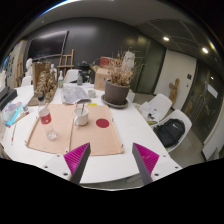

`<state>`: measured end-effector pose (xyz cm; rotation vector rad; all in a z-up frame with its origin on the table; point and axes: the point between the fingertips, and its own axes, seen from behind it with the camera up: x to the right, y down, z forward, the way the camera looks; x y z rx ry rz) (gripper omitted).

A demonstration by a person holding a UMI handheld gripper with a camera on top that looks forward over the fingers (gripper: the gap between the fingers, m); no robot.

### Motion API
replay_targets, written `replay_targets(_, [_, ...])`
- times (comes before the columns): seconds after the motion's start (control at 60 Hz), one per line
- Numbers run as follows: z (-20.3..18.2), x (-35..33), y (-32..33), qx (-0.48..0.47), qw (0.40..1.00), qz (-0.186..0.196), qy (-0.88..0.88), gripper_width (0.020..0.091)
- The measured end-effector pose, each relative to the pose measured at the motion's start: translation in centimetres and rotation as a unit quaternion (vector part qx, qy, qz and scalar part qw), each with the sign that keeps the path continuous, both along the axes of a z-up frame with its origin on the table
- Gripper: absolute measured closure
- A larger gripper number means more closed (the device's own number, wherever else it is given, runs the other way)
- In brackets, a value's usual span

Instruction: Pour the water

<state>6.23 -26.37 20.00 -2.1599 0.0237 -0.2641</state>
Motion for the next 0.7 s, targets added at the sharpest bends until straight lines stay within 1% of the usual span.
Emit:
replay_targets(0.05, [-0.3, -1.1, 0.0, -0.003, 1.0, 0.01, 0.006, 0.0247])
replay_targets(0.117, [-1.2, -4.6, 0.2, -0.006, 1.0, 0.02, 0.01, 0.0245])
replay_targets(0.133, [-1.1, -3.3, -0.2, -0.007, 1.0, 0.025, 0.012, 0.0243])
replay_targets(0.15, [-1.7, -6.1, 0.3, -0.007, 1.0, 0.025, 0.011, 0.0242])
replay_targets(0.167, [-2.1, -7.1, 0.3, -0.007, 0.999, 0.029, 0.013, 0.0243])
replay_targets(0.333, [-4.6, -16.0, 1.4, -0.004, 0.997, 0.074, 0.03, 0.0244])
replay_targets(0.483, [-6.5, -22.7, 4.4, 0.016, 0.993, 0.107, 0.049, 0.0248])
replay_targets(0.567, [-7.5, -25.3, 7.1, 0.033, 0.991, 0.115, 0.059, 0.0248])
replay_targets(0.7, [-9.8, -27.8, 12.2, 0.055, 0.99, 0.11, 0.073, 0.0248])
